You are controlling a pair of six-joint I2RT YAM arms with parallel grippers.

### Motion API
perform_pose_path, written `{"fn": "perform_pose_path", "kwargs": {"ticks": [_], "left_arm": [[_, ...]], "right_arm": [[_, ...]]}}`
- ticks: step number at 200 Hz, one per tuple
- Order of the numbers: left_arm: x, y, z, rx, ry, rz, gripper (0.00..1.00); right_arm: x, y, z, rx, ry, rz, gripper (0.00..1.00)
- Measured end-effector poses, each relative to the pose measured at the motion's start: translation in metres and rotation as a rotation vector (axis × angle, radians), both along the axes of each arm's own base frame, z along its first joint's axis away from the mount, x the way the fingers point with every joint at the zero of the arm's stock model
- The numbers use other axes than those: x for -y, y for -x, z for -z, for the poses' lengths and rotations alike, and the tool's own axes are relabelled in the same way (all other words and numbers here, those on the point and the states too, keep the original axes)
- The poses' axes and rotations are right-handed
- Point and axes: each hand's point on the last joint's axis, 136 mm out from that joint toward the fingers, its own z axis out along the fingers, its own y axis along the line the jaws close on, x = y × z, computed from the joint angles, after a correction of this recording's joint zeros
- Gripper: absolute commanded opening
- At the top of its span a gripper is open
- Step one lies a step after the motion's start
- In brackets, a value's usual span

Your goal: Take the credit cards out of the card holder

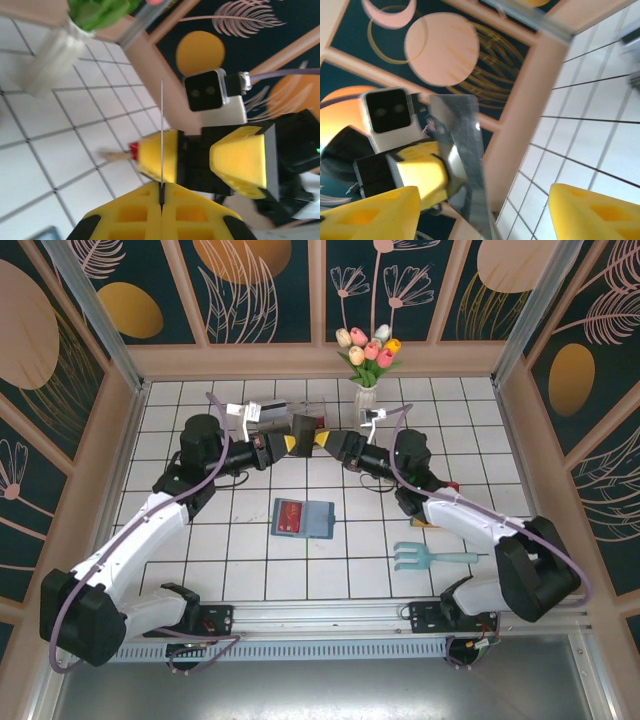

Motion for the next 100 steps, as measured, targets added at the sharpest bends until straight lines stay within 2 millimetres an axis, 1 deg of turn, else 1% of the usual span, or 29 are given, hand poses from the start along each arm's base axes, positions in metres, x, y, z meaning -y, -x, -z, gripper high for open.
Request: {"fn": "perform_pose_path", "kwargs": {"ticks": [12,23,41,51,60,80,100], "left_arm": [[-0.005,-0.008,-0.005,0.06,-0.08,-0.028,0.0],[-0.008,-0.015,-0.011,0.114,-0.153,-0.045,0.0],[-0.014,-0.03,-0.02,0.197,-0.269,-0.073,0.0],[-0.017,-0.039,-0.022,0.234,-0.335,-0.09,0.0],[-0.021,-0.048,-0.021,0.263,-0.396,-0.102,0.0],[-0.026,-0.065,-0.008,0.312,-0.551,-0.098,0.0],[-0.031,-0.084,0.017,0.324,-0.713,-0.072,0.0]], "right_arm": [[0.014,-0.008,0.009,0.002,0.053,0.04,0.91],[0.03,-0.019,0.022,-0.012,0.099,0.087,0.95],[0.056,-0.033,0.049,-0.051,0.18,0.159,0.98],[0.068,-0.037,0.064,-0.075,0.225,0.186,0.99],[0.075,-0.039,0.073,-0.088,0.258,0.205,0.99],[0.085,-0.043,0.086,-0.089,0.319,0.234,0.99],[0.09,-0.041,0.101,-0.082,0.37,0.246,0.99]]}}
